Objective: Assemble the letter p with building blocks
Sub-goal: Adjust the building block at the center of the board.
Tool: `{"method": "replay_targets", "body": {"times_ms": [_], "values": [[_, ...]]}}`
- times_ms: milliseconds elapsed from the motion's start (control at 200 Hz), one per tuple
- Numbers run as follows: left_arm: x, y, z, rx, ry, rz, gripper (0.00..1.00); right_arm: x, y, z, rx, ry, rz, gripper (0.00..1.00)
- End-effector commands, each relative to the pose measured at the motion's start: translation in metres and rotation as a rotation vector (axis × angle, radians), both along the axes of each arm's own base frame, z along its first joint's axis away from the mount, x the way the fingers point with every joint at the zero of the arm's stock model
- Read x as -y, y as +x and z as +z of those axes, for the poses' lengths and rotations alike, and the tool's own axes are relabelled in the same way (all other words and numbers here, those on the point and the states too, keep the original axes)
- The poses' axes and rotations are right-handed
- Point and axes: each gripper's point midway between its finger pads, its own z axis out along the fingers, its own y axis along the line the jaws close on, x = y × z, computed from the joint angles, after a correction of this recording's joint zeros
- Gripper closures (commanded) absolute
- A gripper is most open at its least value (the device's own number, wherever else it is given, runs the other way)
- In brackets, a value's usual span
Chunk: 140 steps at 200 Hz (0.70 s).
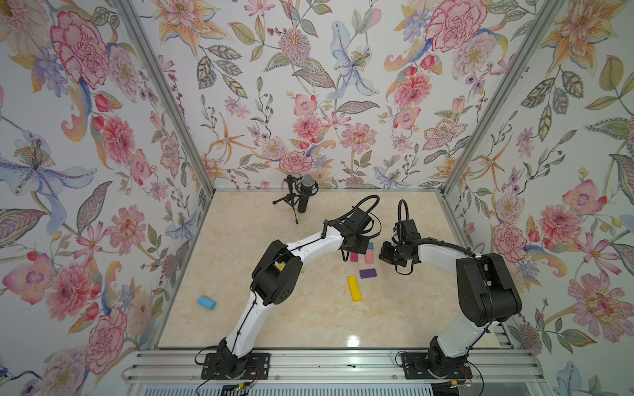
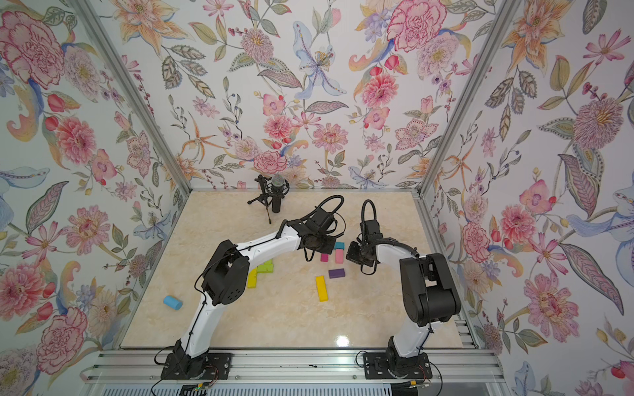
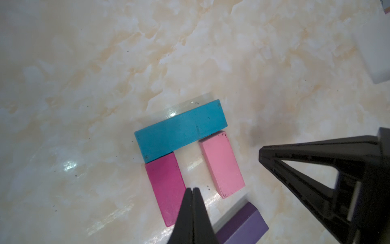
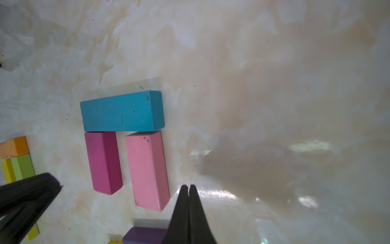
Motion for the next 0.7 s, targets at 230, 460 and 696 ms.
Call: {"method": "replay_targets", "body": {"times_ms": [230,460,696], "values": [[0.014,-0.009,-0.008,-0.019,-0.013,-0.041,1.00,0.003,0.006,0.002,0.005,-0.014,0.002,1.00],[0.021,-0.017,-0.017,-0.033,-0.015,-0.054,1.00,0.004,0.004,0.000,0.003,-0.013,0.002,1.00],[0.021,-0.017,-0.033,-0.051,-0.007,-0.044,1.00,0.006,0.001,-0.001,0.003,-0.010,0.000,1.00]]}}
